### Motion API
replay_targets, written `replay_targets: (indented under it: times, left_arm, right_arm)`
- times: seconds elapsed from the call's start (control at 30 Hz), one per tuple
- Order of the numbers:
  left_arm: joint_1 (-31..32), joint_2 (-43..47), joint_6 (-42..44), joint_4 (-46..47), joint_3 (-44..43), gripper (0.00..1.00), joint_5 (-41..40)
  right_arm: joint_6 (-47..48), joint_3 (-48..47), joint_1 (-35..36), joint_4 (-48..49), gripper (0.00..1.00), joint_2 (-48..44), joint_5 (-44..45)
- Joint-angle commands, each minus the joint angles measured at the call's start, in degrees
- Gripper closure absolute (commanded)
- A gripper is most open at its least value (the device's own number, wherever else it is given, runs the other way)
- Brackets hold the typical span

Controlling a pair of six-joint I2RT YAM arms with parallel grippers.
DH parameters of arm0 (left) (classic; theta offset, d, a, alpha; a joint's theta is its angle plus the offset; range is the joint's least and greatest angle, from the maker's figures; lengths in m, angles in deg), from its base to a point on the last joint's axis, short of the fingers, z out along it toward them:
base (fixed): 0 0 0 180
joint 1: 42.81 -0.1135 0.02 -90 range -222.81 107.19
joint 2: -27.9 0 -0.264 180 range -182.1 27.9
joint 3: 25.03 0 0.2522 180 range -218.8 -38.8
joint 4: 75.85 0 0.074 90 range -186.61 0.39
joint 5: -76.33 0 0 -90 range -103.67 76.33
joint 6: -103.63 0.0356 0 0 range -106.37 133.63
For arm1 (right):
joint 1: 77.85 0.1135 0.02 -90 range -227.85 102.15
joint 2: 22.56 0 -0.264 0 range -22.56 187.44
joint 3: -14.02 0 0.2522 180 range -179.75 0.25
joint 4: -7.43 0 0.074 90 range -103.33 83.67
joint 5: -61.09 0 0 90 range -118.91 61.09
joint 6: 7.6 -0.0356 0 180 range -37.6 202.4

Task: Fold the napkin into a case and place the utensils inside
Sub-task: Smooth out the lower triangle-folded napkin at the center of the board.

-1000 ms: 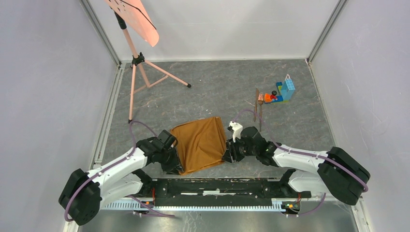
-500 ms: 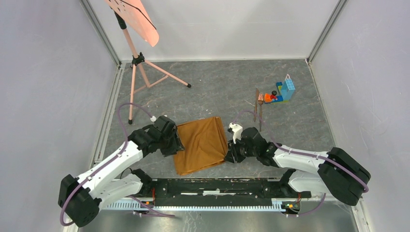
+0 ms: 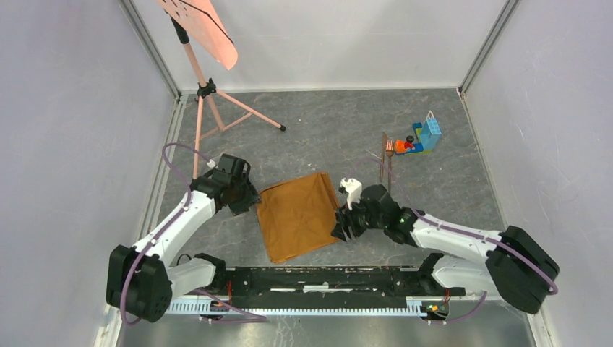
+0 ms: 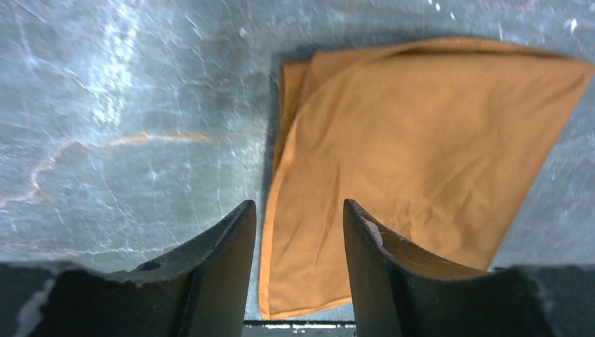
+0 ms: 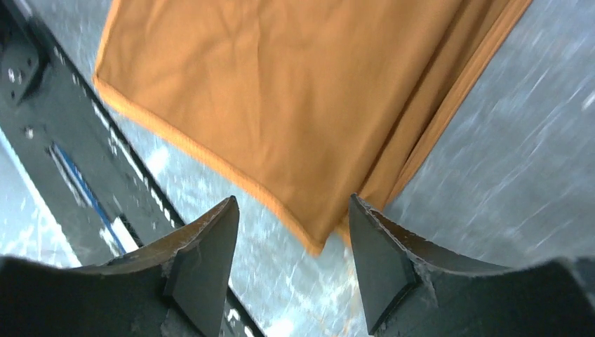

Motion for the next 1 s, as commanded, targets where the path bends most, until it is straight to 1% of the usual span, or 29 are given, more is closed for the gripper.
replay_targets:
  times: [0.0, 0.13, 0.23, 0.3, 0.33, 0.4, 0.57, 0.73, 0.87, 0.97]
  left_arm:
    - [-4.0, -3.9, 6.3, 5.1, -2.1, 0.45, 0.2]
    - [-6.2, -10.1, 7.7, 8.8, -2.2, 0.5, 4.3]
    - [-6.8, -13.5, 8.0, 10.9, -2.5, 0.57, 6.5]
    - [-7.0, -14.7, 8.4, 11.9, -2.6, 0.59, 7.0]
    - [-7.1, -15.1, 8.5, 12.0, -2.6, 0.59, 6.7]
    - [-7.3, -15.7, 9.1, 11.9, -3.0, 0.6, 6.2]
    - [-8.0, -17.0, 9.9, 12.2, -3.5, 0.63, 5.5]
    - [-8.4, -18.9, 10.7, 12.9, -3.9, 0.63, 6.4]
    - [-8.8, -19.8, 11.1, 13.9, -3.9, 0.63, 7.3]
    - [-9.3, -20.2, 11.4, 14.5, -4.0, 0.66, 8.1]
  right_arm:
    - [6.9, -12.3, -2.7, -1.0, 0.35, 6.9, 5.2]
    - [8.5, -20.0, -6.6, 1.9, 0.35, 15.5, 3.4]
    - [8.5, -25.0, -10.1, 3.0, 0.43, 22.7, 0.6]
    - [8.7, -27.6, -11.6, 4.7, 0.46, 26.5, -0.6]
    - [8.9, -29.1, -12.0, 4.1, 0.49, 28.7, -0.7]
    - [9.2, -31.8, -12.6, 3.6, 0.5, 31.7, -1.2]
    - [9.0, -34.8, -13.1, 4.2, 0.49, 35.6, 0.2]
    - [9.0, -37.6, -13.6, 4.1, 0.47, 39.6, 0.4]
    - [8.9, -39.0, -13.7, 4.9, 0.52, 41.7, -0.9]
    - [8.8, -40.2, -13.8, 4.8, 0.55, 43.1, -0.9]
